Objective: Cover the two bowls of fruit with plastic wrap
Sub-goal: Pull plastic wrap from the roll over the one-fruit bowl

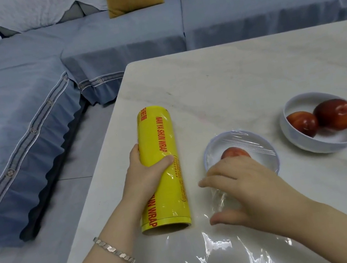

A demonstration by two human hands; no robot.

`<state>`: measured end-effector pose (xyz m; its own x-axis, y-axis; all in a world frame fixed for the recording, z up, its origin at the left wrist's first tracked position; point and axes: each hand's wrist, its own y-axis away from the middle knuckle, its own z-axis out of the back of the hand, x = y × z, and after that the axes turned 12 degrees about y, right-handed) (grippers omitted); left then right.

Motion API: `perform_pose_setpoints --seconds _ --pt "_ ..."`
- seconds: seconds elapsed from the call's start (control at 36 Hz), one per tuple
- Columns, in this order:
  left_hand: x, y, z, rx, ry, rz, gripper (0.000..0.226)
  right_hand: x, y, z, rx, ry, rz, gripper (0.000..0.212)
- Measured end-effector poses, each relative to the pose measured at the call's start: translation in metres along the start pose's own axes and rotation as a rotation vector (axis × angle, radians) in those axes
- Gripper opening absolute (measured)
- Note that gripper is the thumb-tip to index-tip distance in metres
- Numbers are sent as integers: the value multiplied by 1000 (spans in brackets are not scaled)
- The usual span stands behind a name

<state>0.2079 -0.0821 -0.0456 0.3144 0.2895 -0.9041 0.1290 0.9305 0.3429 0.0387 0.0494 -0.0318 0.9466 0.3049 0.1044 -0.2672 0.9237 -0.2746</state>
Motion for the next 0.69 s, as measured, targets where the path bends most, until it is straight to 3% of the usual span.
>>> perform_pose_setpoints --seconds 0.08,0.22,0.33,0.5,0.58,0.69 --pt "1 -1 1 -5 -4 6 87 5 -1 8 44 25 5 29" --pt "2 -4 2 21 -45 24 92 -1 3 20 129 -106 -34 38" --pt "-2 -4 2 43 -84 61 104 -35 1 29 -20 -241 -465 35" --pt "-11 -5 2 -27 76 108 72 -77 9 7 89 -255 -889 33" --pt "-21 -4 2 -72 174 25 70 -80 10 -2 151 -299 -933 32" --pt "-44 -15 3 -158 225 -219 93 -83 11 -6 164 -310 -920 32"
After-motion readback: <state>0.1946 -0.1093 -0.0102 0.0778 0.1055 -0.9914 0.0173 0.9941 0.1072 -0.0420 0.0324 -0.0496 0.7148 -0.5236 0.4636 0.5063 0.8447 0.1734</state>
